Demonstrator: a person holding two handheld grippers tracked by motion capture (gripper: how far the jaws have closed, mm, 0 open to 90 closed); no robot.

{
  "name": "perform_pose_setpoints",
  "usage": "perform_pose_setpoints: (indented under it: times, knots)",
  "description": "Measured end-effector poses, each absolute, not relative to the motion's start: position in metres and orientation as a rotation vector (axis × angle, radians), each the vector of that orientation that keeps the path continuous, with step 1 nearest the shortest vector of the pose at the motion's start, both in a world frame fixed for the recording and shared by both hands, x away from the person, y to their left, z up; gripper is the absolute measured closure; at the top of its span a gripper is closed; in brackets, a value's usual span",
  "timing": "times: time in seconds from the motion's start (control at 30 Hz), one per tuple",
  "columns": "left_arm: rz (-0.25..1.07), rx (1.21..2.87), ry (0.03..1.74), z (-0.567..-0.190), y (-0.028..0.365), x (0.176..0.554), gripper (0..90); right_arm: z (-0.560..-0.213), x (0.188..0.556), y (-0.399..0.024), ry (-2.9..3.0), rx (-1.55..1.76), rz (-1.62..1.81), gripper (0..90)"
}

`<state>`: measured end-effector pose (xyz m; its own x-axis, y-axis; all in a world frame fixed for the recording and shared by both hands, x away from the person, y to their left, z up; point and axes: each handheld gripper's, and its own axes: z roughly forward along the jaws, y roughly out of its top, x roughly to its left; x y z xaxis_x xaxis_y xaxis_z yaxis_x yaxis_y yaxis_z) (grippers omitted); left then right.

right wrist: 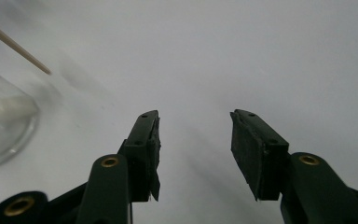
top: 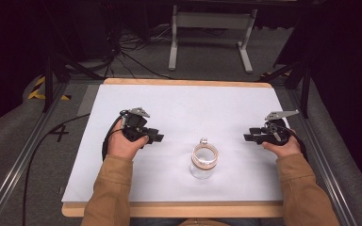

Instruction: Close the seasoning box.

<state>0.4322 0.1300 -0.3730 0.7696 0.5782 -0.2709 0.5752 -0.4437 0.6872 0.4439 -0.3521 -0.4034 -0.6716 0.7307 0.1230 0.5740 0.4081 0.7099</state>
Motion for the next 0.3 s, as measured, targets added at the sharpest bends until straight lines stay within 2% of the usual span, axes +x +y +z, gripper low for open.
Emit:
perform_pose_setpoints:
  times: [0.13,0.3]
  knots:
    - [0.001,2.15,0.861,-0.375,0.13,0.433,61.9,-0.419,0.449,-0.357,2.465,1.197,1.056,52.1]
    - [0.021,2.223,0.923,-0.386,0.131,0.44,58.4,-0.42,0.448,-0.357,2.445,1.165,1.065,51.8]
